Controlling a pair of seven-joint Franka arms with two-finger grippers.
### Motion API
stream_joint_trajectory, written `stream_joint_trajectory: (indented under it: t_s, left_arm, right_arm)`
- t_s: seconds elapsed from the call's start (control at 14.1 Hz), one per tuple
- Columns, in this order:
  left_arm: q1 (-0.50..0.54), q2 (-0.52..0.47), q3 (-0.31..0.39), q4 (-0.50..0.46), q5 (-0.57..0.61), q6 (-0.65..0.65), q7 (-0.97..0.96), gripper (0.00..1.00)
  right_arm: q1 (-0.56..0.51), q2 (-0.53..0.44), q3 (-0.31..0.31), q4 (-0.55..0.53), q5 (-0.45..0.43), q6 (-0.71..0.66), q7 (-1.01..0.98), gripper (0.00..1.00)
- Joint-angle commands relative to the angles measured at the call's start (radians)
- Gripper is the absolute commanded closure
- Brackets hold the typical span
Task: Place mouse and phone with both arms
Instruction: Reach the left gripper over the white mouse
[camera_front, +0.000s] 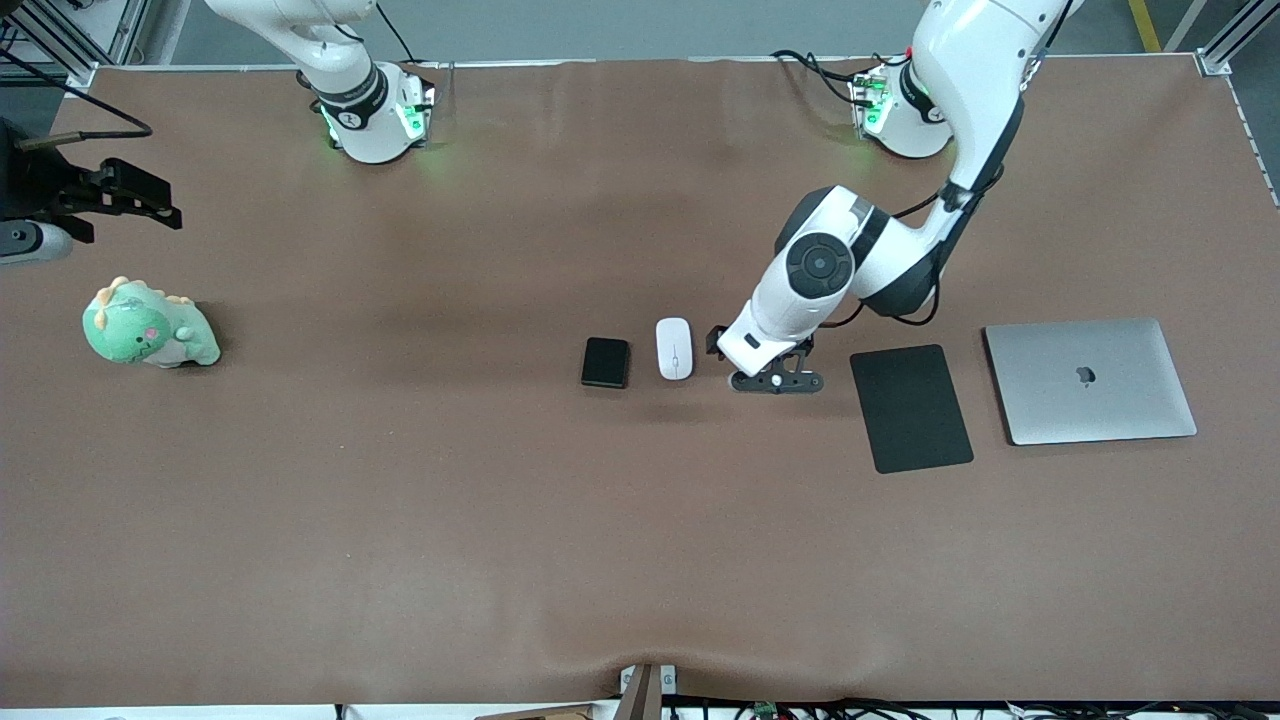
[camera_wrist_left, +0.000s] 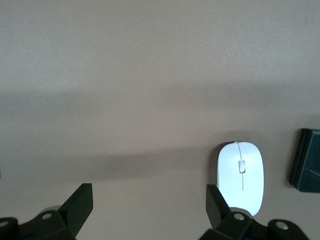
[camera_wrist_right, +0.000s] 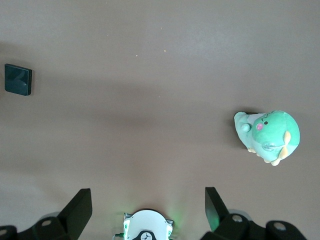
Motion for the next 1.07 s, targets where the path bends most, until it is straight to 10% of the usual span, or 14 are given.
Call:
stream_joint_trajectory:
  t_s: [0.0,1.0]
  left_arm:
    - [-0.06,0.108,0.008,0.125,0.04,0.003,-0.091,0.0]
    - [-0.184,0.231,0.014,0.223,0.113,0.003,-0.263,0.0]
  right_arm:
    - [0.011,0.011,-0.001,0.015,-0.005,-0.004,-0.005,0.0]
    - [-0.007,0.059,-0.004,0.017,-0.007,-0.004,-0.01,0.0]
